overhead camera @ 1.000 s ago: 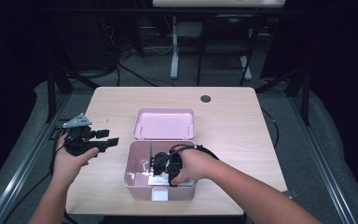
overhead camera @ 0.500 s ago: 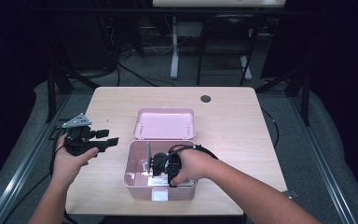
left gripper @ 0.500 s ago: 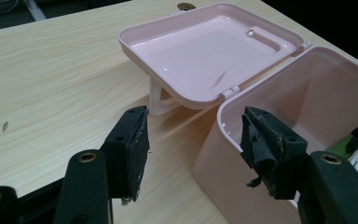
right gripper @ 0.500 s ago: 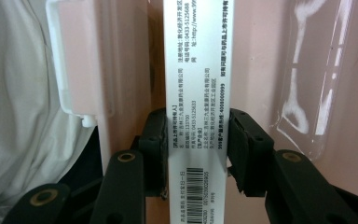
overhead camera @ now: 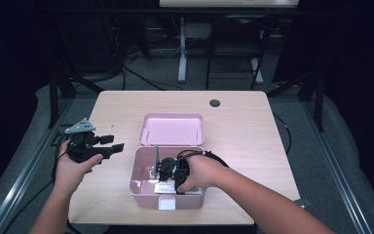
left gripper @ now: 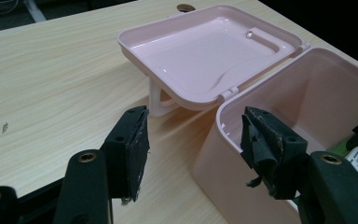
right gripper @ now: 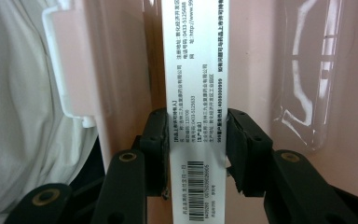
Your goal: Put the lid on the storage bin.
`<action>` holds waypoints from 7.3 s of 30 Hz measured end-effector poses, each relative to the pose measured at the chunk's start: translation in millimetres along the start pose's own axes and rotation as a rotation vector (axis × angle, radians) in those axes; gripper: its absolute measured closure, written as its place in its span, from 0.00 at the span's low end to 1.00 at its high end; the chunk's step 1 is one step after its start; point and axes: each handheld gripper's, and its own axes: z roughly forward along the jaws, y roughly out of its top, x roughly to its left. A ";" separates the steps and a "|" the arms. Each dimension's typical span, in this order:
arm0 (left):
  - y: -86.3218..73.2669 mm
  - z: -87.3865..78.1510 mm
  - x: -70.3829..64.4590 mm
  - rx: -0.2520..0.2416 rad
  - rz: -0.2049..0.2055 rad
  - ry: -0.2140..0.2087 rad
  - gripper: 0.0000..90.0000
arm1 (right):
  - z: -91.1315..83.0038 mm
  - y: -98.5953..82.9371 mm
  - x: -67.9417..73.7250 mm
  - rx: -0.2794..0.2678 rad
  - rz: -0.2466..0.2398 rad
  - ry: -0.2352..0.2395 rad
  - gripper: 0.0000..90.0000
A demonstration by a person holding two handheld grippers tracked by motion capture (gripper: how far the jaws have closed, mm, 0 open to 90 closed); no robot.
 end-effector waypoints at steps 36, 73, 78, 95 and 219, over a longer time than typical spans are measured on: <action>1.2 7.4 -9.4 0.034 0.026 -0.022 0.39 | -57.0 -15.1 2.5 -0.185 0.053 -0.084 0.36; -7.8 5.5 -22.2 -0.013 0.035 -0.079 0.51 | -63.9 -71.8 -36.0 -0.456 0.346 -0.187 0.53; -11.1 5.1 -23.4 -0.011 0.036 -0.087 0.52 | -63.4 -75.8 -41.9 -0.474 0.388 -0.241 0.54; -24.6 3.9 -29.0 -0.017 0.032 -0.107 0.70 | -49.8 -83.0 -74.0 -0.578 0.524 -0.266 0.60; -39.9 20.7 -51.2 0.042 0.067 -0.073 0.88 | -36.8 -90.7 -164.4 -0.742 1.079 -0.363 0.90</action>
